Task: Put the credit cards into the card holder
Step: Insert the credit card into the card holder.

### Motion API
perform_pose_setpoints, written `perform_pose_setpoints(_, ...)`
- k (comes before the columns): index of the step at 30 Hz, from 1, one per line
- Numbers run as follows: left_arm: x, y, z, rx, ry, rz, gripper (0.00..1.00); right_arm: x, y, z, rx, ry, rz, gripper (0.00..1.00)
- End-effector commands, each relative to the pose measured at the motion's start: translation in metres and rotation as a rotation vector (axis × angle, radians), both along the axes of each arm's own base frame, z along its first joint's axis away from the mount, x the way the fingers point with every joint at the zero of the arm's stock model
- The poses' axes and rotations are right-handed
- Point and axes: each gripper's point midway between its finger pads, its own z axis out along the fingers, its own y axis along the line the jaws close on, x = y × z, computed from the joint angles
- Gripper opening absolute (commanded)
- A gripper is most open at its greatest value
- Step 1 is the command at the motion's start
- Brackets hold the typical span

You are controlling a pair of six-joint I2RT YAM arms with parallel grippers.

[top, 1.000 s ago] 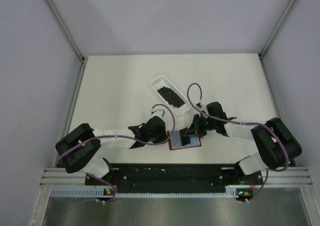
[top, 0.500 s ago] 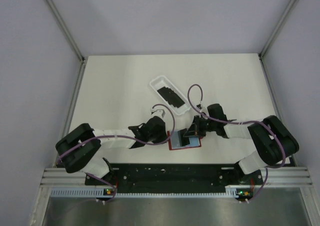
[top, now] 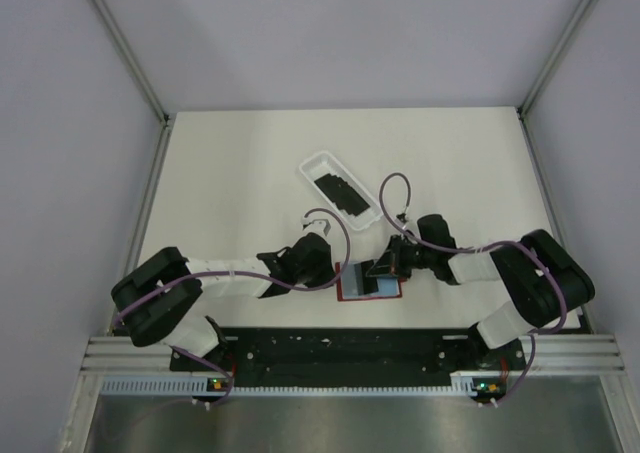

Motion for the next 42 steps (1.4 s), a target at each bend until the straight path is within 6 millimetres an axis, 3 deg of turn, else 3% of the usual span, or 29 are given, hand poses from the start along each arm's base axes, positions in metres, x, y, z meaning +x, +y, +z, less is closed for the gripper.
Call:
perform_pose_setpoints(1,-0.004,-0.006,-0.002,-0.006,0.009,-0.014,0.0,0.004,-0.003,-0.008,-0.012,0.002,-0.065,0.0)
perform_pose_setpoints(20,-0.004,-0.008,-0.002,-0.011,0.009,-0.019,0.0,-0.002,0.019,-0.006,-0.051,-0.02,-0.022,0.03)
perform_pose_setpoints(23,-0.004,-0.008,0.0,-0.014,0.007,-0.019,0.0,-0.001,0.016,-0.003,-0.08,-0.034,-0.02,0.1)
perform_pose_setpoints(30,-0.005,-0.006,0.001,-0.014,0.003,-0.018,0.0,0.012,0.0,0.026,-0.213,-0.136,-0.028,0.37)
perform_pose_setpoints(33,-0.005,-0.007,0.001,-0.017,0.004,-0.019,0.0,0.013,-0.007,0.033,-0.266,-0.148,-0.027,0.44)
perform_pose_setpoints(39,-0.005,-0.009,0.002,-0.024,0.003,-0.024,0.0,0.013,-0.024,0.03,-0.369,-0.156,-0.055,0.47)
perform_pose_setpoints(42,-0.006,-0.008,0.001,-0.022,0.005,-0.025,0.0,0.015,-0.035,0.023,-0.428,-0.164,-0.076,0.39)
